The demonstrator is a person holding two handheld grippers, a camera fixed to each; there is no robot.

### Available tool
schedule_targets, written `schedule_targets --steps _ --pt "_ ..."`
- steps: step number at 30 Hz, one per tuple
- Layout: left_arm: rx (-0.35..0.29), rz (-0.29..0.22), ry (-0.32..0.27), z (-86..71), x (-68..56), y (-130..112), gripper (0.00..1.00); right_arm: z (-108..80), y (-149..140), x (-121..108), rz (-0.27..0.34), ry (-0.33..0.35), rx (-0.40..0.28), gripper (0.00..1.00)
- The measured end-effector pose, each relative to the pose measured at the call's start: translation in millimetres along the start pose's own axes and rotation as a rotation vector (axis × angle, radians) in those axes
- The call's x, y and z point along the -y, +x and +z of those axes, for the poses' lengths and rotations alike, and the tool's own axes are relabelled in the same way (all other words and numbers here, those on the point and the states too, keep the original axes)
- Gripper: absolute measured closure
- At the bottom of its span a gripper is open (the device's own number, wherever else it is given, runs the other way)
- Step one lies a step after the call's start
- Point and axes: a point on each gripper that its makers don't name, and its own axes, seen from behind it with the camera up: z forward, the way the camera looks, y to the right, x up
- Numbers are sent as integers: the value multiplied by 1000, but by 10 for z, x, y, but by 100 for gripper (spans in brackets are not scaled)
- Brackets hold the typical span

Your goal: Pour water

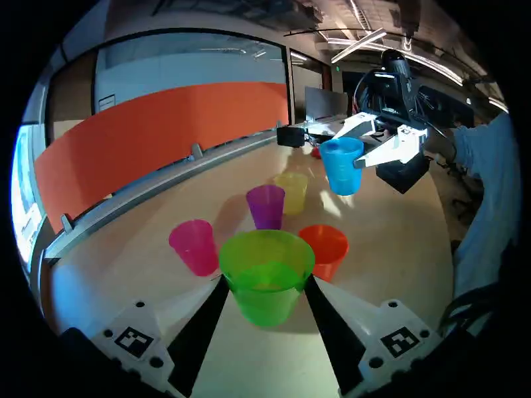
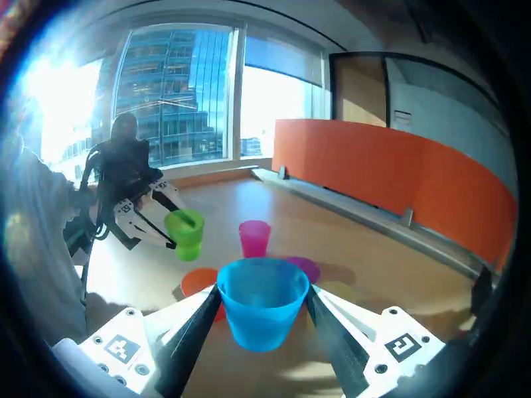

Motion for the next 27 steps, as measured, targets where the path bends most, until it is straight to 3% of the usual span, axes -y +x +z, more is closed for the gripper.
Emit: schedule_targets --steps 15,27 --pt "108 17 -45 198 -8 -312 18 158 -390 21 -15 25 101 7" --pt "139 19 -63 316 4 -441 18 245 -595 7 -42 24 153 7"
